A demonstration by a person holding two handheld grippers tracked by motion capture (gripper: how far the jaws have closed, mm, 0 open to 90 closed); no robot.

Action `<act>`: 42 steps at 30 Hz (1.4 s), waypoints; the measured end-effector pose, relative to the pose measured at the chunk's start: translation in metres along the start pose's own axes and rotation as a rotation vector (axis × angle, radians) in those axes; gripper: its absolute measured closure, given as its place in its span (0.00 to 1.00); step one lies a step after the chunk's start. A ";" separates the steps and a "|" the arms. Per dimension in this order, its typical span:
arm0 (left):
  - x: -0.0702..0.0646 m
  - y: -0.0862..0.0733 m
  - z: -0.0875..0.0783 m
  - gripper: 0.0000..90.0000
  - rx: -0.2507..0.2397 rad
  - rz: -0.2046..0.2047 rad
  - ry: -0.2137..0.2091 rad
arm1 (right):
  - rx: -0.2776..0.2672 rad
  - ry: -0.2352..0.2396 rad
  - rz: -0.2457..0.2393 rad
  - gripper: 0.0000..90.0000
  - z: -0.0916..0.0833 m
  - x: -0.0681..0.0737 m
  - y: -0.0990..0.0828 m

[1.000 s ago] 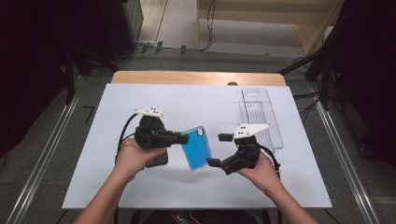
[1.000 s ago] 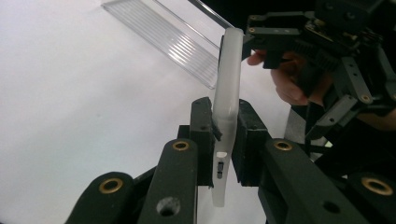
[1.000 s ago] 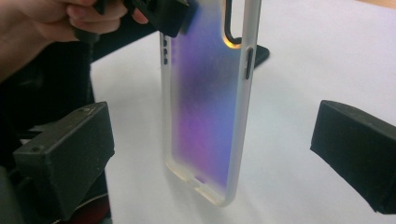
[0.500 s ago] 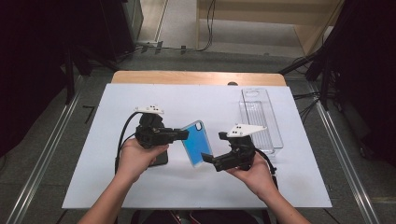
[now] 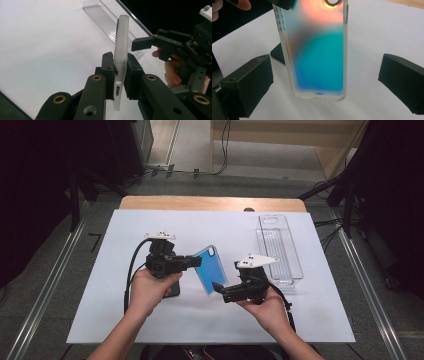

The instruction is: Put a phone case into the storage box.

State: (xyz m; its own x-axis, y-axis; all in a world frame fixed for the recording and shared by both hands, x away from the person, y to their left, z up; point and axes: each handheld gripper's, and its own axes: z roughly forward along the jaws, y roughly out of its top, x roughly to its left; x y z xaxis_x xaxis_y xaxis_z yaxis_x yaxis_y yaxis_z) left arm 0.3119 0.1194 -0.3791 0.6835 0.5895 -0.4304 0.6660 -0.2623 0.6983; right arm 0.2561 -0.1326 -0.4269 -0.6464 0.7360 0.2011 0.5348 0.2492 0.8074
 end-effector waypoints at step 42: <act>-0.025 -0.009 0.030 0.90 0.042 -0.012 -0.033 | 0.003 -0.083 0.012 0.15 0.023 0.008 0.004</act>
State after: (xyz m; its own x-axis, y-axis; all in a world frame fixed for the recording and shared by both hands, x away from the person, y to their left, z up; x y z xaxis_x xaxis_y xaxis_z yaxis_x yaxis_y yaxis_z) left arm 0.2974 0.0842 -0.3919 0.6841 0.5679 -0.4578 0.6858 -0.2871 0.6687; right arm 0.2650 -0.1112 -0.4346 -0.5926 0.7886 0.1642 0.5440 0.2414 0.8036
